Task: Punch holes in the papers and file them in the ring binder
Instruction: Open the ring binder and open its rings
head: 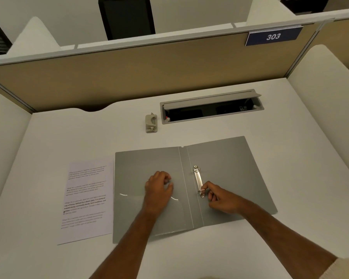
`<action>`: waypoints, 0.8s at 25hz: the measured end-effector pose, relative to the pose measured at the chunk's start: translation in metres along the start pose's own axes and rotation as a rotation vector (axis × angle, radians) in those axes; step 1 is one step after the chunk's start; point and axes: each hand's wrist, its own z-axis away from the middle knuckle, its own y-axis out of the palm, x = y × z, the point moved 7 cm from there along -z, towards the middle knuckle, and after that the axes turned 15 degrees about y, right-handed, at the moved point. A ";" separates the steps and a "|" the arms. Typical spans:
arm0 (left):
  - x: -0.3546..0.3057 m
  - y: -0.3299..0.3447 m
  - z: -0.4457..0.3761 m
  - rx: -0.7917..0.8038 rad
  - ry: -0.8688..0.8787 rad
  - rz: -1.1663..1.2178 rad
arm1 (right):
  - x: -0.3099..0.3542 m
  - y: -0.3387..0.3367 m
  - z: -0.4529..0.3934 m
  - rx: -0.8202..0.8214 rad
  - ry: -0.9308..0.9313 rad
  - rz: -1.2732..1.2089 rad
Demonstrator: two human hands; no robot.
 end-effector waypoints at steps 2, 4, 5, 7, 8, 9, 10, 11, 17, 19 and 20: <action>-0.010 0.020 -0.012 0.064 0.022 0.045 | 0.000 0.000 -0.001 0.013 0.011 0.015; -0.017 0.038 -0.021 0.144 0.033 0.067 | 0.000 0.001 -0.002 0.005 0.029 0.022; -0.020 0.045 -0.025 0.180 0.041 0.068 | 0.000 0.001 -0.002 0.000 0.033 0.021; -0.023 0.056 -0.032 0.226 0.049 0.075 | 0.001 0.001 -0.001 -0.001 0.039 0.024; -0.024 0.059 -0.035 0.242 0.046 0.091 | 0.001 0.000 -0.002 0.001 0.044 0.019; -0.025 0.062 -0.039 0.254 0.042 0.106 | 0.001 0.000 -0.003 0.002 0.048 0.015; -0.025 0.064 -0.041 0.271 0.037 0.115 | 0.001 0.000 -0.003 0.006 0.050 0.014; -0.026 0.067 -0.043 0.291 0.030 0.117 | 0.001 -0.001 -0.003 0.010 0.051 0.013; -0.028 0.073 -0.048 0.398 -0.032 0.113 | 0.001 0.001 -0.005 0.043 0.060 0.036; -0.027 0.074 -0.051 0.417 -0.068 0.147 | 0.001 0.001 -0.006 0.049 0.059 0.028; -0.026 0.074 -0.052 0.415 -0.081 0.165 | 0.001 0.001 -0.006 0.051 0.060 0.028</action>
